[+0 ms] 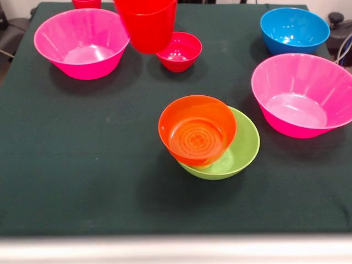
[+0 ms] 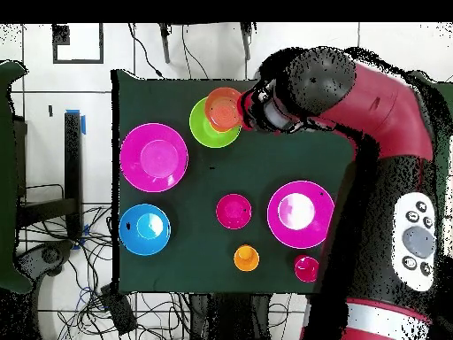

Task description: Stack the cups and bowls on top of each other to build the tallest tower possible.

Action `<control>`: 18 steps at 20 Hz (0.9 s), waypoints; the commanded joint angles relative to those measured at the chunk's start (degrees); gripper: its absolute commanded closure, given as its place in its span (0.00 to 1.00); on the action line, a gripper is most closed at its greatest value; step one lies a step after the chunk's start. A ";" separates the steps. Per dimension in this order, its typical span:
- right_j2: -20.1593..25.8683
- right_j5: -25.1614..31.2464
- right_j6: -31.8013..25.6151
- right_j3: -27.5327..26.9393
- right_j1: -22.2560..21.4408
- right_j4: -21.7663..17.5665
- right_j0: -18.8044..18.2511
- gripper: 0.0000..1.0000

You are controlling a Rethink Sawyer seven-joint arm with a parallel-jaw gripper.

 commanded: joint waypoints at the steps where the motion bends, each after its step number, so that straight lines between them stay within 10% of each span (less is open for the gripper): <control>1: 3.18 6.24 -2.16 -14.72 8.53 -5.13 0.07 1.00; 18: 2.00 11.25 -1.05 -33.69 20.51 -4.76 1.70 1.00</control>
